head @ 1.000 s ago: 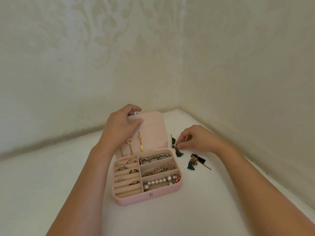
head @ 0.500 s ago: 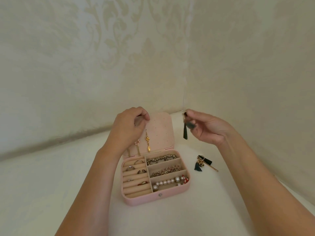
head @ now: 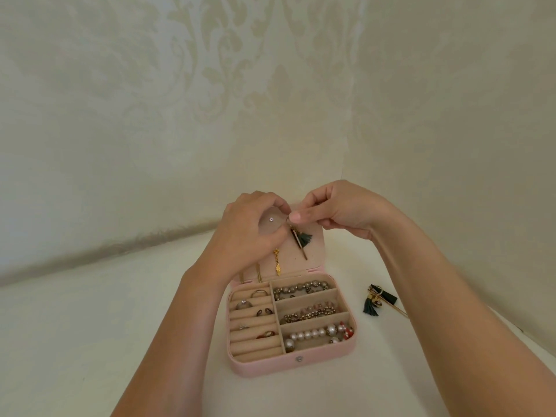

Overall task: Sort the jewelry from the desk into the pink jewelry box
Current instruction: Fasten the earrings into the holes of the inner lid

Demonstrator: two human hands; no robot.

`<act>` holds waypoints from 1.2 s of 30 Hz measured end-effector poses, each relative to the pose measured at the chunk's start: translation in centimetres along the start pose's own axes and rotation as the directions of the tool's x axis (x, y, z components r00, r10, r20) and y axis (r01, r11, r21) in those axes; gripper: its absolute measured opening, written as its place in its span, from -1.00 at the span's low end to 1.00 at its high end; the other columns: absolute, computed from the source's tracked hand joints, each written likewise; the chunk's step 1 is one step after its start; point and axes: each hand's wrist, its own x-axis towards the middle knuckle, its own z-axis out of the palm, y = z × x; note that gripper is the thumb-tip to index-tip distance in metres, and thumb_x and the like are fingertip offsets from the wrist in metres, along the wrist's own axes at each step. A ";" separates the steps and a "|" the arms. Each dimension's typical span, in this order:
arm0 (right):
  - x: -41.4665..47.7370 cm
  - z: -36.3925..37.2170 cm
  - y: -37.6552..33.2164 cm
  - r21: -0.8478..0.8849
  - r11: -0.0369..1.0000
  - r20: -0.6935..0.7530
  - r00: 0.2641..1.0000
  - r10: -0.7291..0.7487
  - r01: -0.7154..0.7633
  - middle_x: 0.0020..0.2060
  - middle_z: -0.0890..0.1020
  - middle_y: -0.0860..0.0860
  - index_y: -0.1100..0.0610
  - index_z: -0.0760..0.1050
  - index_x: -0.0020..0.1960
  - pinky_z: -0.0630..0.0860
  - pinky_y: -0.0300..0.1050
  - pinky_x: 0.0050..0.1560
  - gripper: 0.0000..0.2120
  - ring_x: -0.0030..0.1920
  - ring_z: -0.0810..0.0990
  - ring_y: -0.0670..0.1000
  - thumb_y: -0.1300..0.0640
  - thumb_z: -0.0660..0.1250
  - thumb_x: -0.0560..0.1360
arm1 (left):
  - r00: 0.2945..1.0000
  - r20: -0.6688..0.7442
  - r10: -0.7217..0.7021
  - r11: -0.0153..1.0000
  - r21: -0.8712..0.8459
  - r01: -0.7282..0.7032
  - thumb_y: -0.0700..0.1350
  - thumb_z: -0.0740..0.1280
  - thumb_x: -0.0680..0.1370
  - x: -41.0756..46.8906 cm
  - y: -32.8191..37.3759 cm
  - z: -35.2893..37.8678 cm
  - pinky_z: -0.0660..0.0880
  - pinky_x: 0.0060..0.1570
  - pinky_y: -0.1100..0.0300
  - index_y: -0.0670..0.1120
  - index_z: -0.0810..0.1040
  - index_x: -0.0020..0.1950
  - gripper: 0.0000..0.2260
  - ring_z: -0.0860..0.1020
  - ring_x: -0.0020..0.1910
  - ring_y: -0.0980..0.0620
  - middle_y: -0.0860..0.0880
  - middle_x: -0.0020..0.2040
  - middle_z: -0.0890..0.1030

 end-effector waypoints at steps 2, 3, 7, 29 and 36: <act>0.1 0.1 0.2 -0.035 0.999 -0.016 0.999 -0.035 0.034 -0.42 0.50 0.02 0.27 0.61 -0.17 0.34 -0.38 -0.41 -0.87 -0.46 0.34 -0.12 0.23 0.49 0.35 | 1.000 0.013 0.003 1.000 -0.004 -0.003 0.20 0.22 0.31 0.0 -0.1 0.0 0.37 0.13 0.01 0.18 0.48 -0.07 -0.75 0.41 0.04 0.11 0.14 0.00 0.56; 0.2 0.2 0.3 -0.051 0.997 -0.021 0.998 -0.064 0.062 -0.42 0.52 0.00 0.27 0.62 -0.15 0.34 -0.37 -0.41 -0.88 -0.45 0.36 -0.13 0.23 0.49 0.36 | 1.000 0.017 0.006 1.000 -0.001 -0.006 0.18 0.28 0.33 -0.1 -0.1 0.1 0.37 0.13 0.01 0.16 0.50 -0.05 -0.76 0.40 0.05 0.12 0.15 0.00 0.55; 0.5 0.5 0.6 -0.121 0.980 -0.020 0.987 -0.159 0.156 -0.37 0.57 -0.01 0.17 0.63 -0.17 0.38 -0.39 -0.35 -0.97 -0.37 0.44 -0.13 0.20 0.44 0.43 | 1.000 -0.005 0.003 1.000 0.013 -0.003 0.14 0.37 0.40 0.1 -0.6 0.3 0.36 0.11 0.07 0.11 0.54 -0.01 -0.78 0.42 0.03 0.13 0.16 0.00 0.56; 0.8 2.6 0.7 -0.603 0.770 -0.029 0.958 -0.284 0.210 -0.13 0.55 0.08 0.22 0.42 -0.05 0.34 -0.10 -0.12 -0.77 -0.08 0.47 0.07 0.13 0.06 0.62 | 0.994 -0.086 0.067 0.998 -0.008 -0.068 0.19 0.18 0.43 0.3 -0.9 0.9 0.42 0.08 -0.09 -0.03 0.60 -0.04 -0.64 0.51 0.00 0.04 0.16 -0.05 0.49; 1.1 1.3 1.4 -0.352 0.890 -0.037 0.945 -0.324 0.291 -0.45 0.44 -0.06 0.11 0.43 -0.26 0.30 -0.25 -0.34 -0.73 -0.42 0.36 -0.14 0.10 0.19 0.60 | 0.994 -0.077 0.078 0.997 -0.010 -0.079 0.21 0.15 0.48 0.3 -1.1 0.8 0.42 0.07 -0.03 0.02 0.58 0.02 -0.64 0.48 -0.01 0.10 0.23 -0.07 0.44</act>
